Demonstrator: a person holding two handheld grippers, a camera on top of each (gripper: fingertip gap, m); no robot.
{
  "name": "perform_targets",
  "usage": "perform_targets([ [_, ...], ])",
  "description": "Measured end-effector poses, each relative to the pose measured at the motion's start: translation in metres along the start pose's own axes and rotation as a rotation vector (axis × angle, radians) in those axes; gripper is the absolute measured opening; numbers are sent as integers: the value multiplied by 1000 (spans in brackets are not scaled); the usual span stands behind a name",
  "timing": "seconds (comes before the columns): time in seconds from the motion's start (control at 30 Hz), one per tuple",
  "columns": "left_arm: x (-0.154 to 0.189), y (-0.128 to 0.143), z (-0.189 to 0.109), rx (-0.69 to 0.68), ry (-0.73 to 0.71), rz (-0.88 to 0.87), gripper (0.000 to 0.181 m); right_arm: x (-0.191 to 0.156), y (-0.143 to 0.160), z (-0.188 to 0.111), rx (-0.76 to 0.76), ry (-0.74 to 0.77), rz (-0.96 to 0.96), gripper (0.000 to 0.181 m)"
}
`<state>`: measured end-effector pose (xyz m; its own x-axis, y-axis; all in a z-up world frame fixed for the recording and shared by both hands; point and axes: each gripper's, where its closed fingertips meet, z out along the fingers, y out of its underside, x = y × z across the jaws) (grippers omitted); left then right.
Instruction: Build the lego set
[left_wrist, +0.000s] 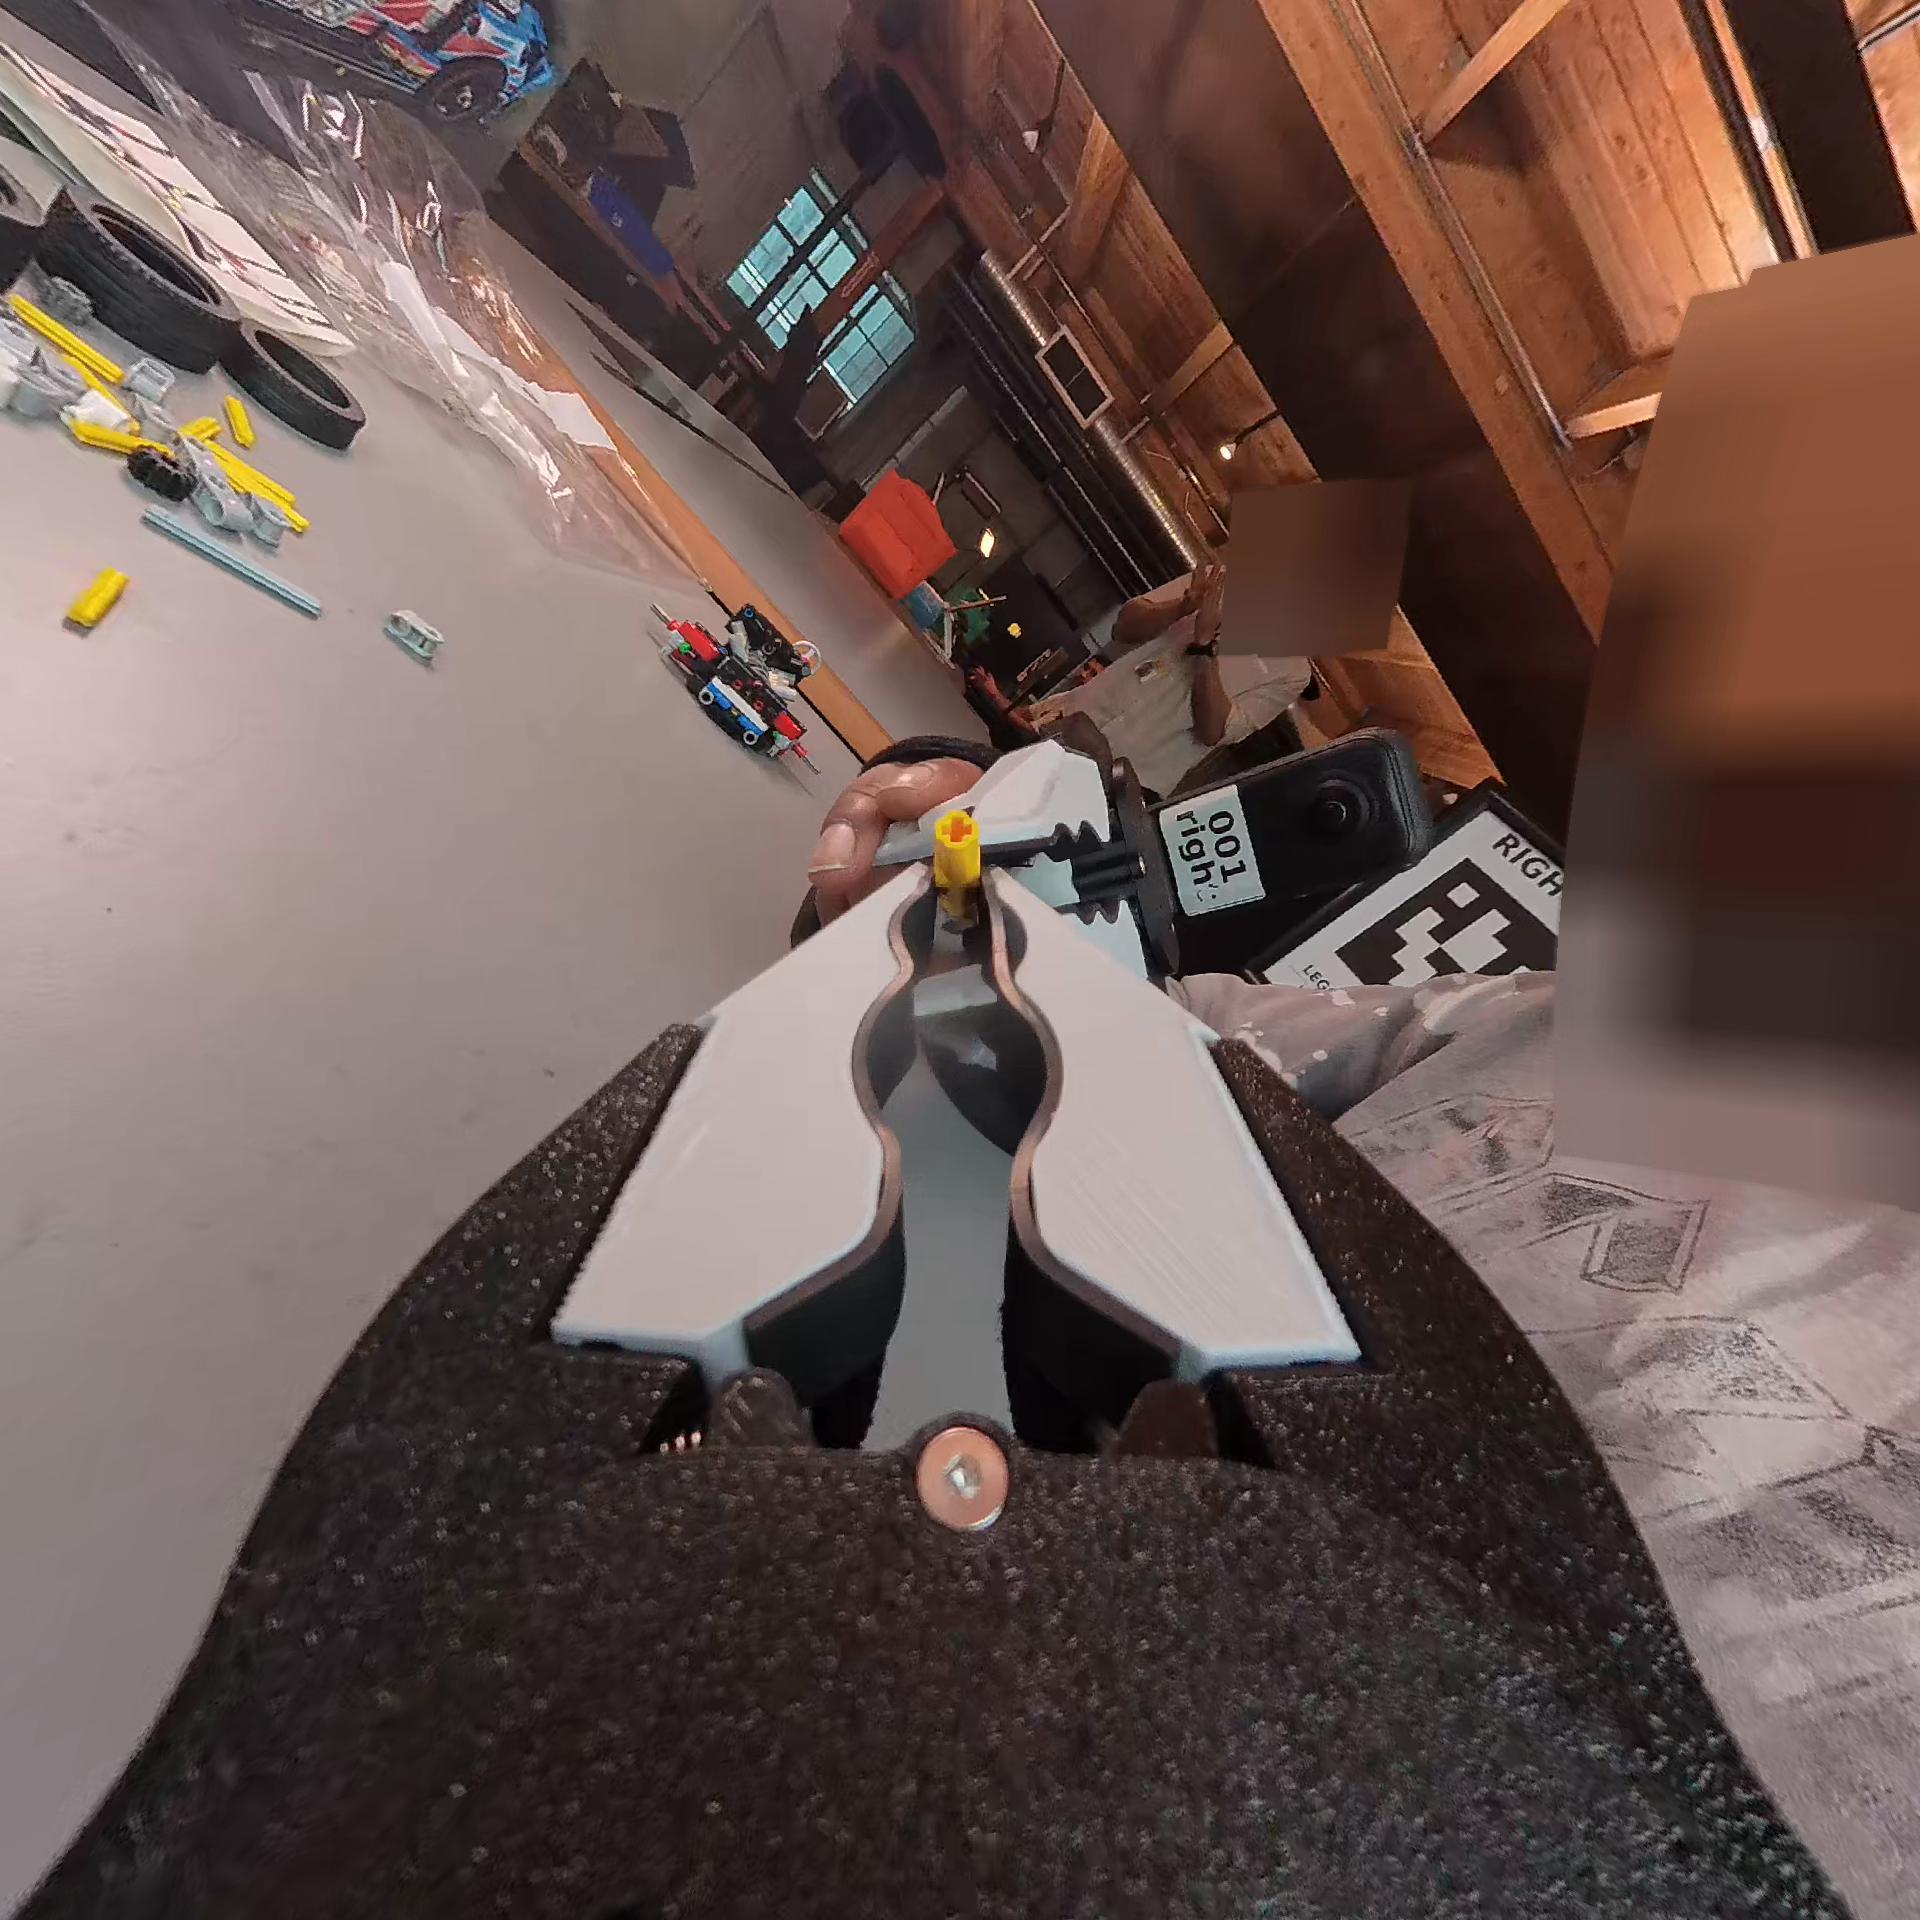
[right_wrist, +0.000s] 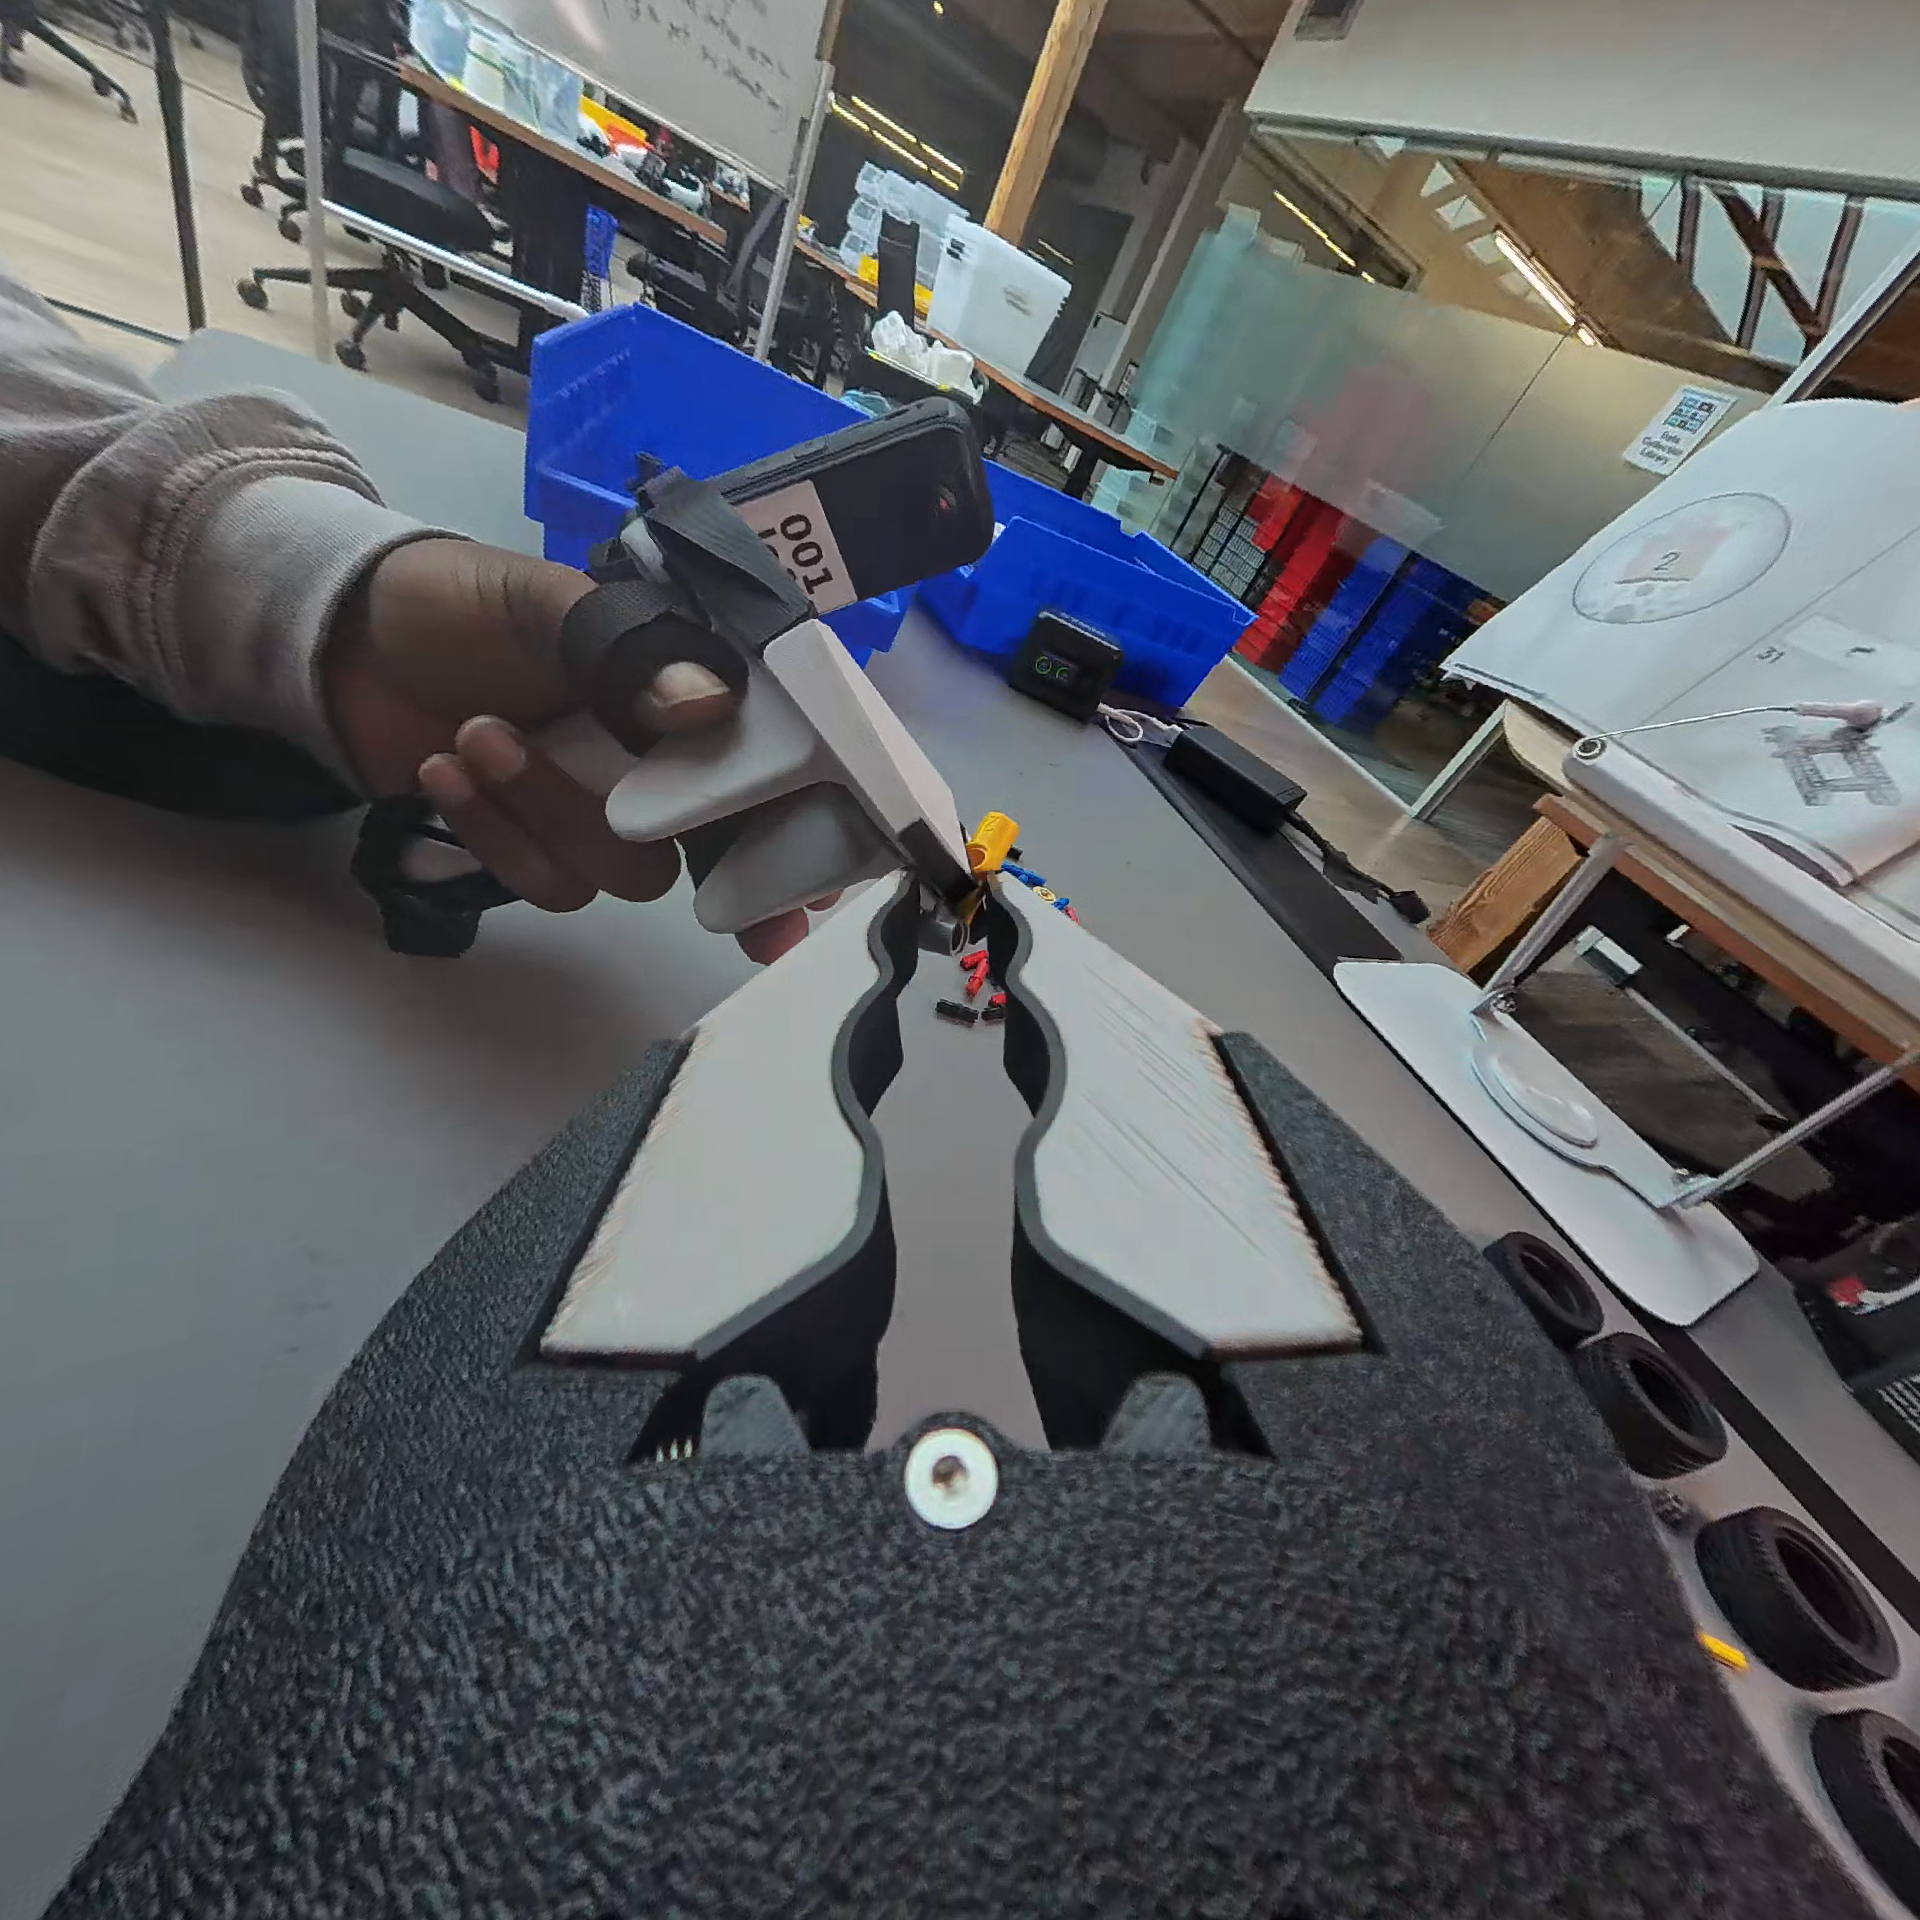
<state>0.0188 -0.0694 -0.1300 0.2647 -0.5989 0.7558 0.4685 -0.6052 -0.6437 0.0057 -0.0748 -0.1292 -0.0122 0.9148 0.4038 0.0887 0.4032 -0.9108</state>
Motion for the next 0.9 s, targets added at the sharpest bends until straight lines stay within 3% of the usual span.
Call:
perform_targets([
  [0.4, 6, 9, 2, -63, 53, -26, 7, -10, -1, -10, 15, -139, 75, 6],
  [0.63, -1, -7, -11, 1, 36, -56, 11, -4, 3, -17, 17, -166, 130, 6],
  [0.77, -5, 3, -9, -79, -3, -11, 26, -12, 8, -17, -5, -209, 123, 6],
  [0.9, 0, 14, -5, -137, 15, -5, 21, -24, 10, -16, -16, -250, 88, 6],
])
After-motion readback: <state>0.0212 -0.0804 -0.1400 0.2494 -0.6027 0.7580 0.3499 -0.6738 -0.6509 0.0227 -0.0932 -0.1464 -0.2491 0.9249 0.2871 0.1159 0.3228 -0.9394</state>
